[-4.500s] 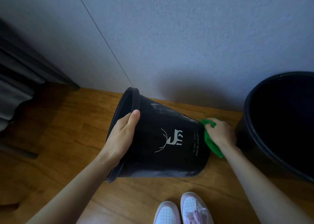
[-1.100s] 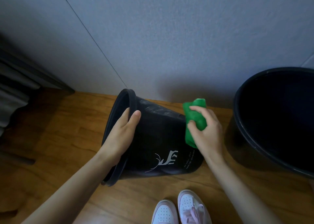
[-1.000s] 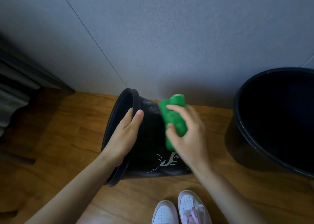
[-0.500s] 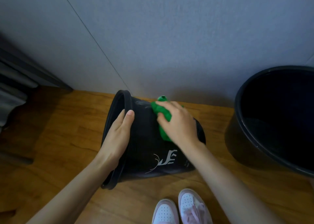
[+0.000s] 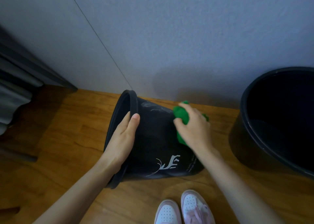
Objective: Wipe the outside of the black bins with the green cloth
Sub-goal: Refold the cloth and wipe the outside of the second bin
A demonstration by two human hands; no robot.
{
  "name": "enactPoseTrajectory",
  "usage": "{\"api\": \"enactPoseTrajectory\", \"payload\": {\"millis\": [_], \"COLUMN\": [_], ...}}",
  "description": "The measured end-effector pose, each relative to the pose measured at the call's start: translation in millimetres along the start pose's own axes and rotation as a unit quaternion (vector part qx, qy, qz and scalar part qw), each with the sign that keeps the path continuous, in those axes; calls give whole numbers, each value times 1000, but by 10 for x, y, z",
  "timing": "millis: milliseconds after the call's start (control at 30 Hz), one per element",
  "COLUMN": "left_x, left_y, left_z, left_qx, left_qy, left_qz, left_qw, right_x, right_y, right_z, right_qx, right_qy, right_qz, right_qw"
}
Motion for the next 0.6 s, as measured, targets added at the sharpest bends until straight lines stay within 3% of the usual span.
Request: {"api": "enactPoseTrajectory", "payload": {"millis": [133,267,433,600], "left_x": [6,45,63,68], "left_y": [25,43,67,81], "left_z": [18,55,44,21], "left_qx": [-18,-10,-13,-10], "left_qy": [-5,10,11,4], "left_qz": [3,8,4,7], "left_qw": [1000,1000,1000,1000], "right_x": [794,869,240,-717], "right_y": [-204,-268,-159,171], "right_z": [-385,-347,81,279], "right_qx": [52,54,44,-14], "right_qy": [153,176,35,-125], "right_qz": [66,75,-4,-45], "right_qw": [985,980,998,991]}}
Point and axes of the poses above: each hand's wrist, its own z-axis towards the middle knuckle, its own y-axis out of the back of the hand, x = y × z, the point moved 4 cm from there along z, towards the middle knuckle, and after that the axes turned 13 degrees about z, right-handed, at the moved point
